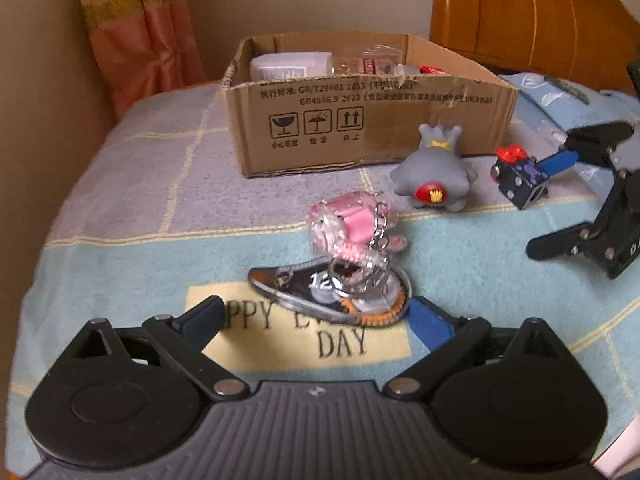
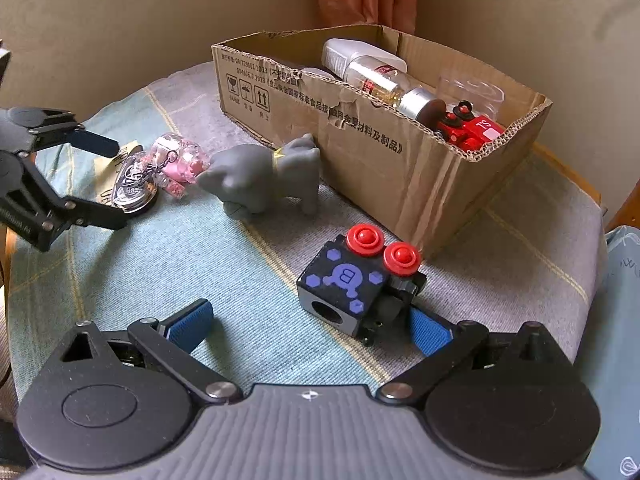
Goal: Organize rigid objects
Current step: 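Grasp the tape dispenser with the left gripper while the right gripper grasps the black cube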
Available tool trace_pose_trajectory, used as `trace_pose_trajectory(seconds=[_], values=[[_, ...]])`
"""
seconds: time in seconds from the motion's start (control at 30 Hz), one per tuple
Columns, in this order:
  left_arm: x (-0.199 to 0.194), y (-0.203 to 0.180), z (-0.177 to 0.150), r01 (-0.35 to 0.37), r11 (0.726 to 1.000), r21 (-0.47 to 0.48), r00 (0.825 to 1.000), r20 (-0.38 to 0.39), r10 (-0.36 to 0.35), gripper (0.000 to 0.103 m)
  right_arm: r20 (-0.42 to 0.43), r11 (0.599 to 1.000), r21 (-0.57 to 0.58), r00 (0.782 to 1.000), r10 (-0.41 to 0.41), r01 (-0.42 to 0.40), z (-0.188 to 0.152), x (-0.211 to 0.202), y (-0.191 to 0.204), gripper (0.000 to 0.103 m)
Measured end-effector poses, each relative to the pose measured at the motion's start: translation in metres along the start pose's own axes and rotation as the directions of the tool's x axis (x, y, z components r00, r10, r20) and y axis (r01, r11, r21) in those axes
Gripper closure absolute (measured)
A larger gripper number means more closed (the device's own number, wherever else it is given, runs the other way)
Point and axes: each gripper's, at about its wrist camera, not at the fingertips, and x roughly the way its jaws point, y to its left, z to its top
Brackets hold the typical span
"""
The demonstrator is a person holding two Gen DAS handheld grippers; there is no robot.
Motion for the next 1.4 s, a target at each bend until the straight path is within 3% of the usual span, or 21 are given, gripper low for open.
trace_pose_trajectory(seconds=[0.23,0.43,0.83,1.4], values=[[0.009,-0.003,0.007,0.038,0.998,0.044,0.999,0.020,-0.039,0.005,0.002,1.000,0.014,1.000,-0.010,0.010,0.003,0.004,0.000,0.000],[0.006,-0.004,0.007,0.054,0.997,0.055,0.998,0.025,-0.055,0.013,0.009,0.999,0.038,1.000,-0.024,0.024,0.004,0.005,0.000,0.000],[-0.001,-0.007,0.001,0.052,0.997,0.049,0.999,0.012,-0.053,0.013,0.056,0.962,0.211,0.981,-0.188,0.172,0.004,0.013,0.013,0.000],[-0.023,-0.010,-0.016,0.054,0.995,0.083,0.998,-0.025,-0.052,0.014,0.037,0.926,0.299,0.967,-0.252,0.230,0.011,0.007,0.016,0.002]])
